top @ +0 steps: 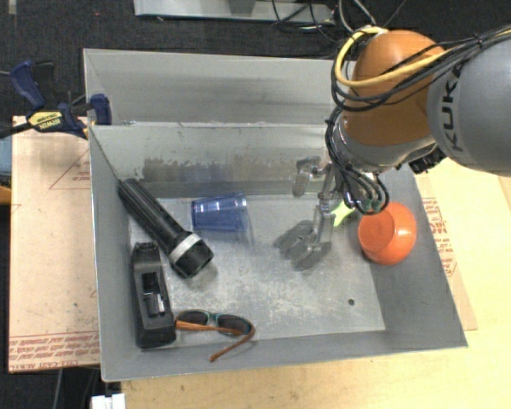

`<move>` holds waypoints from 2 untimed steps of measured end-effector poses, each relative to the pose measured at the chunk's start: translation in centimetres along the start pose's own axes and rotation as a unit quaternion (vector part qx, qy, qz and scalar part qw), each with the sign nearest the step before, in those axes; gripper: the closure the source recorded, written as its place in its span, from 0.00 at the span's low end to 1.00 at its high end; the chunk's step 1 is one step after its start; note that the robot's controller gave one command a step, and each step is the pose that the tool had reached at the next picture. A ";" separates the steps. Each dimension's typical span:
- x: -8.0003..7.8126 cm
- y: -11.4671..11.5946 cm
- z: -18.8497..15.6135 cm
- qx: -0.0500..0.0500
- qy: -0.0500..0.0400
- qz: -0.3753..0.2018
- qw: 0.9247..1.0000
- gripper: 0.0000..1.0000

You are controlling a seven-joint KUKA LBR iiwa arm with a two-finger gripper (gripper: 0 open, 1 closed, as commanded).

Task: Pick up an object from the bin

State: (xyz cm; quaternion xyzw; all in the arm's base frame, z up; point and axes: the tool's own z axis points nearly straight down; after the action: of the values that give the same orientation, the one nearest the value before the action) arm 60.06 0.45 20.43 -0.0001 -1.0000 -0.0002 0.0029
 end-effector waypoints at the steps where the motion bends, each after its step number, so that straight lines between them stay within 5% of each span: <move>1: -0.1 0.0 -0.5 0.000 -0.004 0.000 1.000 0.00; 2: -2.0 -4.3 9.2 0.000 -0.005 -0.108 0.994 0.00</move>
Offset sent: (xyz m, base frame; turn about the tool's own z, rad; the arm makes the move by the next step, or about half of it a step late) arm 0.0252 -0.0626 -0.1343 -0.3071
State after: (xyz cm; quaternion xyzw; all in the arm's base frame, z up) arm 61.99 -3.88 11.25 0.1077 -0.9942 -0.0003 -0.0019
